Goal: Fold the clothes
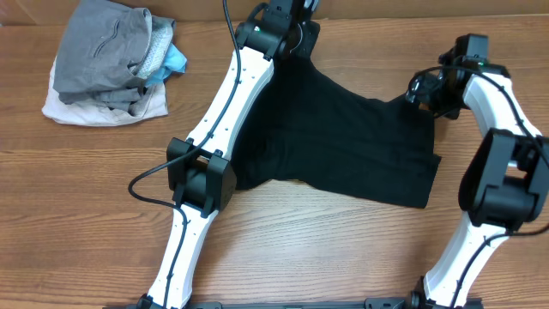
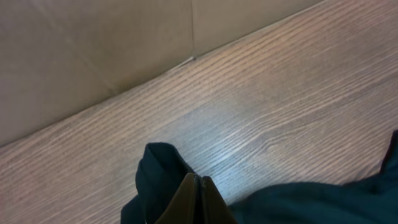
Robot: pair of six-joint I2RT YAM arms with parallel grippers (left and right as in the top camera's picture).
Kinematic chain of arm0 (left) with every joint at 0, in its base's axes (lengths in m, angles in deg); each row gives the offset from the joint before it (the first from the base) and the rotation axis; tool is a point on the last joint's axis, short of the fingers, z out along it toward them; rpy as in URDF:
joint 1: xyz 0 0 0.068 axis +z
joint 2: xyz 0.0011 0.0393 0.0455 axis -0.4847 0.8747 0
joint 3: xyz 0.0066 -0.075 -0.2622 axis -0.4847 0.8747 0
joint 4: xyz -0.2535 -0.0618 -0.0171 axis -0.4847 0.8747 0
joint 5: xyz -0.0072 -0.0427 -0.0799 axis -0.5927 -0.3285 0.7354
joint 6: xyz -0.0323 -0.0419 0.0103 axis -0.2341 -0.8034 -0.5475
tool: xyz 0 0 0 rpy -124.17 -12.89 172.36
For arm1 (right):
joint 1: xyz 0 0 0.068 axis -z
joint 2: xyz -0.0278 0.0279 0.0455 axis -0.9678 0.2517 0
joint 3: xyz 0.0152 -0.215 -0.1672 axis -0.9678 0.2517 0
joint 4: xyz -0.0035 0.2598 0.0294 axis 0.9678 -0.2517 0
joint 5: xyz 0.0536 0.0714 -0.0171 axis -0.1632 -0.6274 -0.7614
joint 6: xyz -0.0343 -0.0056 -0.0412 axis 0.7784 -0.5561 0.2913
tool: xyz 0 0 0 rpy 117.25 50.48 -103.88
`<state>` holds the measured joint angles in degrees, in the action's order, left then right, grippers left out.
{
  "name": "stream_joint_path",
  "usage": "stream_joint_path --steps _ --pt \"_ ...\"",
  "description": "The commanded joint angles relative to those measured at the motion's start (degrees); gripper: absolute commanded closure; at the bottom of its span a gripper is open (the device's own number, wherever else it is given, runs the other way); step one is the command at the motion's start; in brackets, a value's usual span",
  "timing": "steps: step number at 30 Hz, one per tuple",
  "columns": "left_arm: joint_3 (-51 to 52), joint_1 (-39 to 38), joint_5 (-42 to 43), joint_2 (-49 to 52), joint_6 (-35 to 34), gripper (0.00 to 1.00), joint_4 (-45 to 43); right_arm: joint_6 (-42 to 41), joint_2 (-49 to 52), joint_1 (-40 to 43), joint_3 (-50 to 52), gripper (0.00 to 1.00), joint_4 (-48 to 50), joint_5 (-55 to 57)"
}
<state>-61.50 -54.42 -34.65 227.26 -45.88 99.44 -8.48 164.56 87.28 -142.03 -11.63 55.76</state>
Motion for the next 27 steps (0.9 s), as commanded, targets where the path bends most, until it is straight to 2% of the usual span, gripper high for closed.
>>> stream_joint_path --steps 1,5,11,16,21,27 --pt "-1.0 0.2 -0.6 -1.2 -0.5 0.96 0.9 0.3 2.1 -0.3 -1.1 0.17 0.2 1.6" --pt "-1.0 0.8 -1.0 -1.2 -0.6 0.96 2.6 0.2 3.5 -0.4 -1.0 0.21 -0.1 3.0" --pt "-1.0 1.8 -2.1 -1.2 -0.6 0.96 7.5 0.3 3.7 -2.0 -1.0 0.38 0.1 5.5" --pt "-1.0 2.4 -2.0 -1.2 -0.6 0.96 9.4 0.2 3.7 -4.9 -1.0 0.57 0.2 12.2" --pt "-1.0 2.4 -2.1 -1.2 -0.6 0.96 9.1 -2.1 3.7 -6.3 -1.2 0.89 -0.3 18.6" --pt "-1.0 2.5 -2.1 -1.2 -0.5 0.96 9.0 -2.4 3.0 -6.1 -3.0 0.96 -3.2 18.4"
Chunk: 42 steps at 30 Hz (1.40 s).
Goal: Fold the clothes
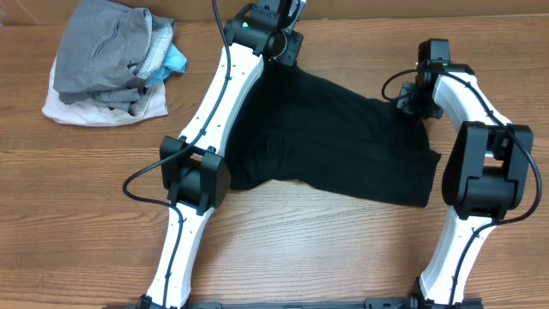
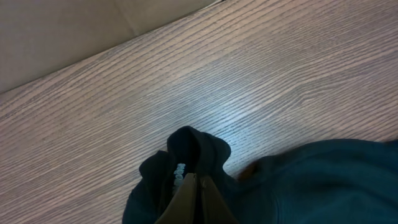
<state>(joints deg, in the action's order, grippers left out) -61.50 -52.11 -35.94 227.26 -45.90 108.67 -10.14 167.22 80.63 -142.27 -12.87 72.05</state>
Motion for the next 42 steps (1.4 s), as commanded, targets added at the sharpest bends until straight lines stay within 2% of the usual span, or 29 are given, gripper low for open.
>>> stream_joint_path --steps 1,12,17,32,42 --pt "-1.0 0.2 -0.8 -1.2 -0.5 0.96 -0.2 -0.7 0.0 0.6 -3.8 0.96 -3.1 2.1" --pt "-1.6 0.3 -0.6 -1.6 -0.5 0.96 5.7 -0.5 -2.2 0.6 -25.1 0.96 -28.6 -4.4" --pt "-1.6 0.4 -0.7 -3.5 -0.3 0.96 10.6 -1.4 -2.3 0.9 -26.1 0.96 -36.9 -6.6" --pt "-1.6 0.7 -0.6 -7.5 -1.8 0.96 29.1 -1.5 -8.7 1.0 -25.3 0.96 -43.5 -8.9" --pt "0.5 0.6 -0.6 -7.2 -1.8 0.96 34.8 -1.2 -11.4 4.2 -9.8 0.96 -38.2 -11.6"
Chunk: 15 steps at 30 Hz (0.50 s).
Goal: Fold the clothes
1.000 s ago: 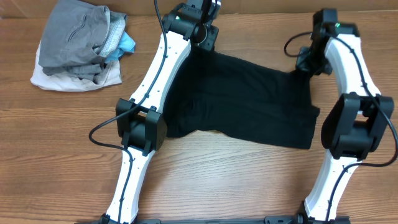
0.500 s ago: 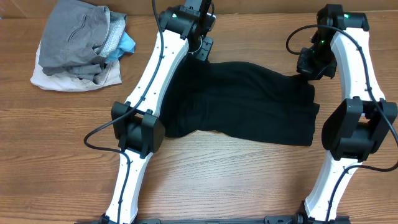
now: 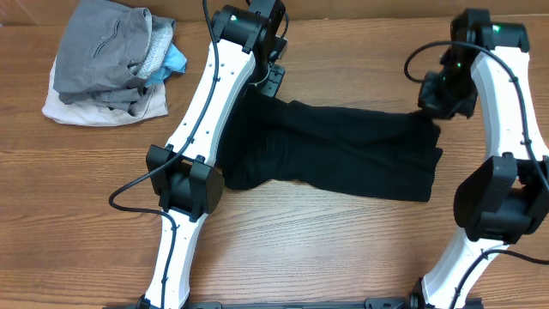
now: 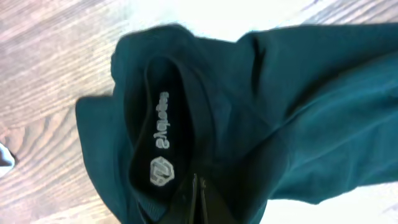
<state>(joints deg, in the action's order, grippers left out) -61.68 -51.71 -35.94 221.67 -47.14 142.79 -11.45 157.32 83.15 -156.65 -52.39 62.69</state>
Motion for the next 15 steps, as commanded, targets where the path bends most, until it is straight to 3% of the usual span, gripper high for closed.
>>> stream_joint_path --steps 1,9,14,15 --pt "1.4 0.2 -0.7 -1.6 -0.6 0.96 0.8 0.3 -1.8 2.0 6.0 0.96 2.1 -3.1" --pt "11.7 0.2 -0.5 -1.6 -0.6 0.96 0.1 1.4 -6.3 4.2 20.2 0.96 8.7 -4.9" --pt "16.0 0.2 -0.5 -1.5 -0.6 0.96 -0.8 1.7 -6.5 4.5 23.7 0.96 10.6 -6.0" --pt "16.4 0.2 -0.5 -1.5 -0.6 0.87 -0.8 1.7 -6.5 4.5 24.2 0.92 10.9 -6.0"
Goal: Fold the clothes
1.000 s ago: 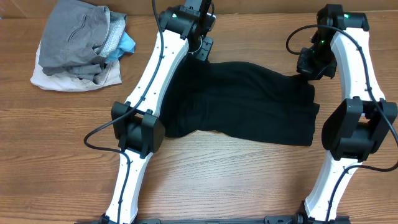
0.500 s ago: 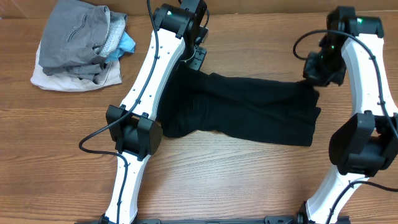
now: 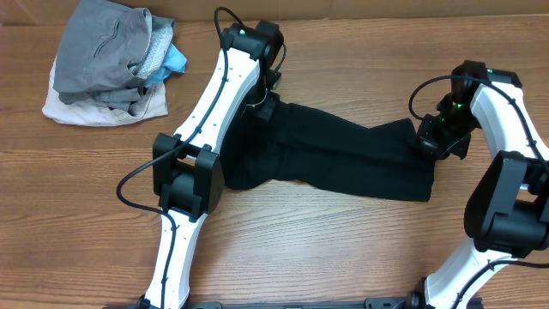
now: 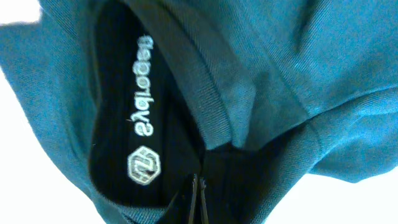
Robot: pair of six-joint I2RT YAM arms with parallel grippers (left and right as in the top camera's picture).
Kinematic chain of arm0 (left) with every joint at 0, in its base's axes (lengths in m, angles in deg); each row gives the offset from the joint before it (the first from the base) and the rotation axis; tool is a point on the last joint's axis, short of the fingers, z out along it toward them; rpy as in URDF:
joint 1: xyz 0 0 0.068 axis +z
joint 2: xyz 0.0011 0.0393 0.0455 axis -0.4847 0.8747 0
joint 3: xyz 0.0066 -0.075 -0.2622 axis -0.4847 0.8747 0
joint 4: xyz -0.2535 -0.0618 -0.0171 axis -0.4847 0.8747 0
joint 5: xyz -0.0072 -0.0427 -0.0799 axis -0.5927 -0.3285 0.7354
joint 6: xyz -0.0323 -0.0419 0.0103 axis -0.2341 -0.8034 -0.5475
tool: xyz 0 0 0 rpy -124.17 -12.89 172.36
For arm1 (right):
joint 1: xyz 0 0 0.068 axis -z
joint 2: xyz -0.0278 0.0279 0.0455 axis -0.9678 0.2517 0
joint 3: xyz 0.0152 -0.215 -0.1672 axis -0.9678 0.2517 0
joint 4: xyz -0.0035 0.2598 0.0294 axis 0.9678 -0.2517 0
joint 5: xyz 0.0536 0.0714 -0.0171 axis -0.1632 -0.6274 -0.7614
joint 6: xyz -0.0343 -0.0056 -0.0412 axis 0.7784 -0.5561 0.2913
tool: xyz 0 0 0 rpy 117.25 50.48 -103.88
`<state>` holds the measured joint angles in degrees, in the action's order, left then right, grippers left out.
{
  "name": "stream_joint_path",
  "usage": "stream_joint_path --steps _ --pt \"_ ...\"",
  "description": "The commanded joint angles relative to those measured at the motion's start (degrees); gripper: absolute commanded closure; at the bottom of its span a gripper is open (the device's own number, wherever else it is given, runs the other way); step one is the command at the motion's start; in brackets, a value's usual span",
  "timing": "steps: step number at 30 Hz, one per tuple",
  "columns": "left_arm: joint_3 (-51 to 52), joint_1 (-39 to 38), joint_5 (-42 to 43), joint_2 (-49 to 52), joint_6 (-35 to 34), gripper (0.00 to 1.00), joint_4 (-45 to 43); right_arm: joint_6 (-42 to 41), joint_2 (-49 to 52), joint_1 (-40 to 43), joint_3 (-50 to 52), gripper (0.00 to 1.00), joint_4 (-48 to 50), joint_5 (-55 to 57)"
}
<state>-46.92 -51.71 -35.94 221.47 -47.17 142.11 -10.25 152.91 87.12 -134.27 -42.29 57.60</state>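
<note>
A black garment (image 3: 343,159) lies across the middle of the wooden table (image 3: 326,249) as a narrow doubled band. My left gripper (image 3: 264,107) sits at its back left end. In the left wrist view the left gripper (image 4: 198,186) is shut on the collar (image 4: 155,106), which has a printed logo label inside; the cloth looks dark teal there. My right gripper (image 3: 433,137) is down at the garment's right end, where the cloth's upper corner runs up into it. Its fingers are hidden by the wrist.
A pile of grey, white and blue clothes (image 3: 107,60) lies at the back left corner. A cardboard wall (image 3: 386,9) runs along the table's far edge. Both arm bases stand at the front edge.
Both grippers have come nearer the front and lower, with the garment's far edge in them. The collar fills more of the left wrist view. The black band on the table is narrower.
At first the garment lay spread wide, with my grippers shut on its two far corners near the back wall. Then both sat slightly further left. Later the far edge was raised and brought forward over the rest. Now it lies low over the front half.
</note>
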Motion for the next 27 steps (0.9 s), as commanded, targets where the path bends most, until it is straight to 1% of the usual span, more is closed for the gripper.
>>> stream_joint_path --steps 1,2,4,5,6,7,9,13,17,21,24,27 --pt "2.0 0.2 -0.5 -1.3 -0.6 0.72 -0.1 0.5 -2.1 0.5 2.2 0.84 1.1 -0.9" --pt "2.3 0.2 -0.5 -1.3 -0.6 0.55 -0.1 0.5 -2.1 0.5 2.4 0.73 1.4 -0.9" --pt "2.4 0.2 -0.5 -1.3 -0.6 0.18 0.1 0.5 -2.1 0.5 2.4 0.37 1.7 -0.9" --pt "2.4 0.2 -0.5 -1.3 -0.6 0.1 0.2 0.5 -2.1 0.6 2.4 0.25 1.7 -0.9" --pt "2.4 0.2 -0.6 -1.3 -0.5 0.02 0.2 0.5 -2.1 0.6 2.4 0.14 1.9 -0.9" --pt "2.4 0.2 -0.6 -1.3 -0.6 0.0 0.2 0.5 -2.1 0.8 2.4 0.07 1.9 -0.9" --pt "2.1 0.2 -0.6 -1.3 -0.6 0.0 0.1 0.5 -2.1 1.2 2.4 0.02 2.1 -0.9" --pt "-2.4 0.5 -0.6 -1.5 -0.6 0.0 0.9 0.8 -2.1 2.2 2.4 0.01 3.2 -0.9" --pt "-14.7 0.7 -0.6 -2.6 -0.6 0.0 2.9 2.1 -2.1 2.3 2.4 0.01 4.7 -1.1" --pt "-24.8 0.7 -0.6 -4.4 -0.8 0.0 3.3 2.3 -2.1 2.2 2.8 0.01 5.7 -1.2" --pt "-30.8 0.7 -0.6 -5.7 -0.8 0.0 3.2 2.2 -2.1 2.1 4.6 0.01 7.2 -2.3" --pt "-34.0 0.7 -0.6 -7.1 -0.8 0.0 3.2 2.2 -2.1 2.1 7.7 0.01 9.8 -5.2"
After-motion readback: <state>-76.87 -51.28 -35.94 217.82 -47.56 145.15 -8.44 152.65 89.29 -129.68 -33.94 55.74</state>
